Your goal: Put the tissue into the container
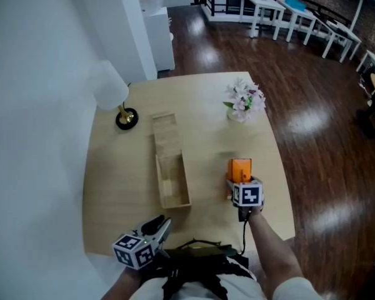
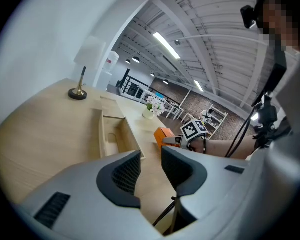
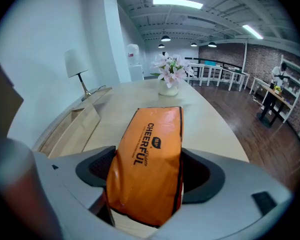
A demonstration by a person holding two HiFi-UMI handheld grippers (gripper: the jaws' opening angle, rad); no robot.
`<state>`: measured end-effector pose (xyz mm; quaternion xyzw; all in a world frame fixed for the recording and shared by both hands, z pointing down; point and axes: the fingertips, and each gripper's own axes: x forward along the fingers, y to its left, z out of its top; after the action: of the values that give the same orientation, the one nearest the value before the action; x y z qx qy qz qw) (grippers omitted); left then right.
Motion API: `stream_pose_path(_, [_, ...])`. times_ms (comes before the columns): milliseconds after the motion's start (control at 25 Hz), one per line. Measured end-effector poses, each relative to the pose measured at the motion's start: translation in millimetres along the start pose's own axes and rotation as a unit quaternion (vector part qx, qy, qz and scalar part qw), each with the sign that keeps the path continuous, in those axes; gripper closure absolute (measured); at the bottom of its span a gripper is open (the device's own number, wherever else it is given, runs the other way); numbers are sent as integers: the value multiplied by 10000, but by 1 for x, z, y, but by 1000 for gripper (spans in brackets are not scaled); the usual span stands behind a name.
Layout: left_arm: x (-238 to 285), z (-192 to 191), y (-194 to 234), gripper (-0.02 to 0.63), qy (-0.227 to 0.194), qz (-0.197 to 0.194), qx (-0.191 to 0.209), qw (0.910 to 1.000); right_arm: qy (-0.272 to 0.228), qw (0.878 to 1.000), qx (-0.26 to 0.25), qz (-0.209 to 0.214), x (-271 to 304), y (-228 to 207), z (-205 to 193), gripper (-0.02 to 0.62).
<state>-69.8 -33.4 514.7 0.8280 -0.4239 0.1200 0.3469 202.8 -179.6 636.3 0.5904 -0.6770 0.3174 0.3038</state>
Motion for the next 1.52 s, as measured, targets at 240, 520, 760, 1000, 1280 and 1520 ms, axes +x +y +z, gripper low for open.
stream_pose_path(240, [-4, 0, 3, 482, -37, -64, -24, 10000, -377, 9991, -34, 185, -25, 21, 33, 183])
stream_pose_path(520, [-12, 4, 11, 482, -148, -93, -42, 9998, -678, 9963, -265, 451, -50, 62, 63, 183])
stream_pose_path(760, [-23, 6, 25, 482, -250, -41, -61, 9997, -814, 9936, -457, 636, -58, 101, 79, 184])
stream_pose_path(1000, [-37, 10, 33, 482, -382, -113, -66, 9992, -870, 9914, -586, 777, -64, 137, 88, 186])
stream_pose_path(1280, [-47, 11, 47, 482, -415, -124, -91, 9990, -816, 9900, -746, 874, -61, 173, 88, 187])
stream_pose_path(1520, [-58, 12, 61, 482, -454, -68, -107, 9989, -762, 9884, -873, 980, -55, 205, 85, 189])
